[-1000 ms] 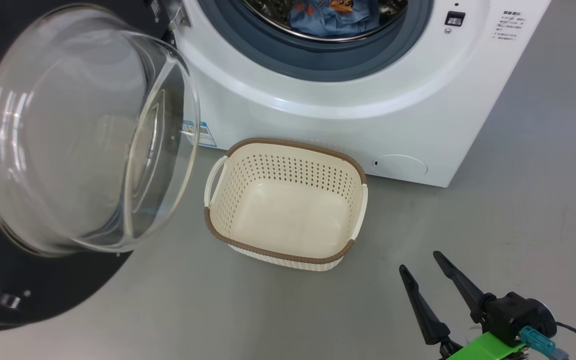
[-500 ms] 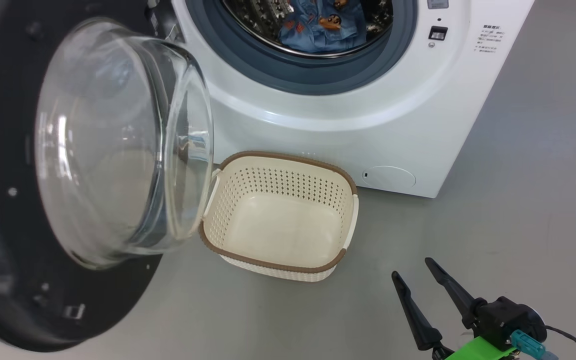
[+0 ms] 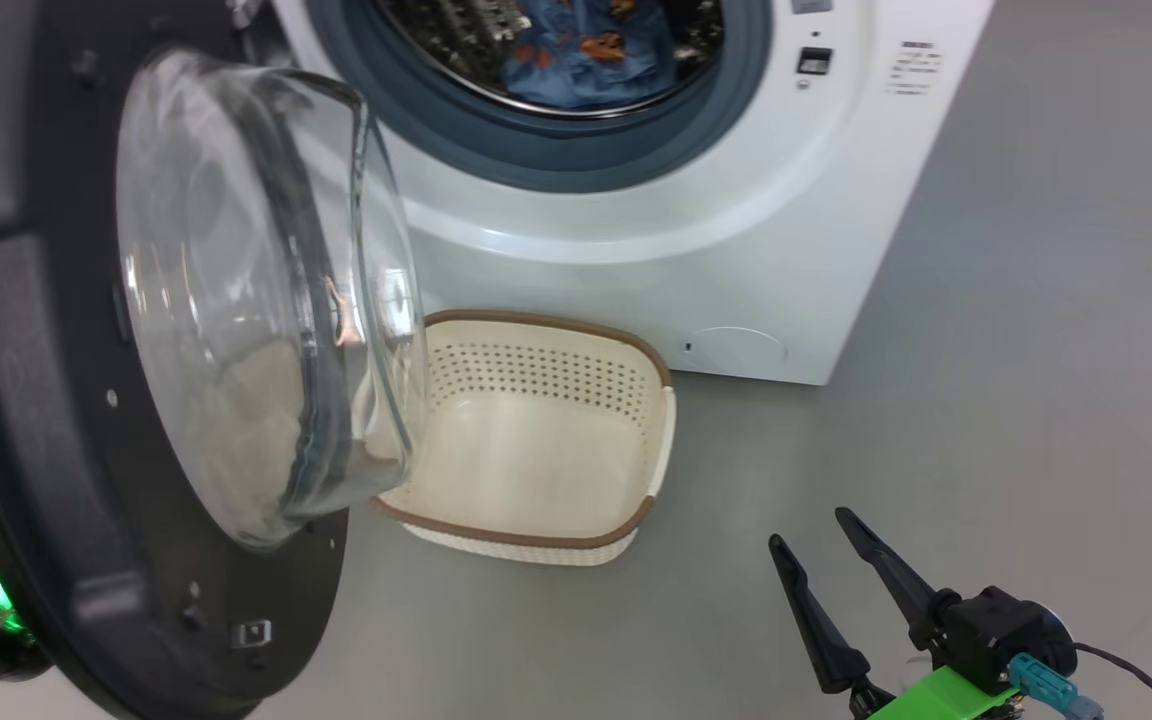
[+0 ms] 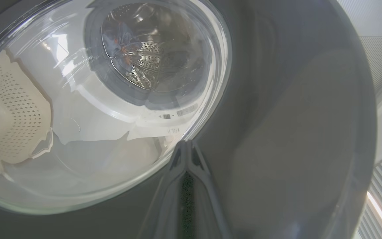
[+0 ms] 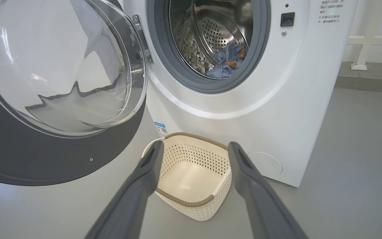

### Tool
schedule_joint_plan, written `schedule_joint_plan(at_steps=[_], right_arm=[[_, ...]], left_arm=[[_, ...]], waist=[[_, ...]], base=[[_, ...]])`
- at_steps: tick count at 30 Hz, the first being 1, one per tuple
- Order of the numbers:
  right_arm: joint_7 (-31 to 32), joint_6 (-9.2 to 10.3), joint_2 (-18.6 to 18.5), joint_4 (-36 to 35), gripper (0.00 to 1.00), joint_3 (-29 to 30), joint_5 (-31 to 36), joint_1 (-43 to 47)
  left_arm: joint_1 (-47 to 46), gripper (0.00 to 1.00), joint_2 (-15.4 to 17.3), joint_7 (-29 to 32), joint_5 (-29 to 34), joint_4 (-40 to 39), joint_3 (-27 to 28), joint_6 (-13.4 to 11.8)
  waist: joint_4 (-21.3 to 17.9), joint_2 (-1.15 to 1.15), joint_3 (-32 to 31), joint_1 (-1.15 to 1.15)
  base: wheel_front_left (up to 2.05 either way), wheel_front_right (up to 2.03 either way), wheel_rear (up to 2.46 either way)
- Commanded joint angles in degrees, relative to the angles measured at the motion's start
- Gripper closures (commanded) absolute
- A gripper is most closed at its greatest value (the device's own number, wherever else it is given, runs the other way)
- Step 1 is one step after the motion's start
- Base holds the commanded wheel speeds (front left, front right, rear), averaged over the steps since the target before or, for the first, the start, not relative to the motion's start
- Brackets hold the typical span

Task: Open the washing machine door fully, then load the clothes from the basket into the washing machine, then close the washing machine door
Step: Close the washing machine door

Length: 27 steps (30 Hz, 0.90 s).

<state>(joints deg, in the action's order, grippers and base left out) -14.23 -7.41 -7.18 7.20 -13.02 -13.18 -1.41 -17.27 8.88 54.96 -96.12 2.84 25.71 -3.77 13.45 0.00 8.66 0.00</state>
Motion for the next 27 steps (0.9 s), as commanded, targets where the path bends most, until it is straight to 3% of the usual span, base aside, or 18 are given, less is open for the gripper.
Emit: schedule_joint_plan(at_steps=[1, 12, 19, 27], right_arm=[[-0.66, -0.08, 0.29, -1.06, 0.0, -1.52, -0.15, -1.52], [-0.75, -0.08, 1.22, -0.75, 0.0, -1.98, -0.45, -1.72], [-0.76, -0.08, 1.64, -0.9, 0.0, -2.14, -0.45, -2.1], [-0.76, -0.08, 2.12, -1.1, 0.0, -1.99, -0.43, -2.61]], left_arm=[[-0.26, 1.0, 1.06, 0.74, -0.22, -2.28, 0.74, 0.59], [-1.58, 1.0, -3.13, -1.44, 1.32, -1.97, -2.76, 4.43], [-4.06, 1.0, -5.21, -5.53, 3.51, 1.23, -7.28, 7.95], [-8.28, 1.0, -5.9, -12.92, 3.23, 5.26, -10.04, 10.09]], waist=[[-1.63, 0.0, -0.03, 0.0], [-7.6, 0.0, -0.68, 0.0], [-10.04, 0.0, -0.4, 0.0], [-13.16, 0.0, 0.21, 0.0]], base=[[0.0, 0.0, 0.0], [0.0, 0.0, 0.0], [0.0, 0.0, 0.0], [0.0, 0.0, 0.0]])
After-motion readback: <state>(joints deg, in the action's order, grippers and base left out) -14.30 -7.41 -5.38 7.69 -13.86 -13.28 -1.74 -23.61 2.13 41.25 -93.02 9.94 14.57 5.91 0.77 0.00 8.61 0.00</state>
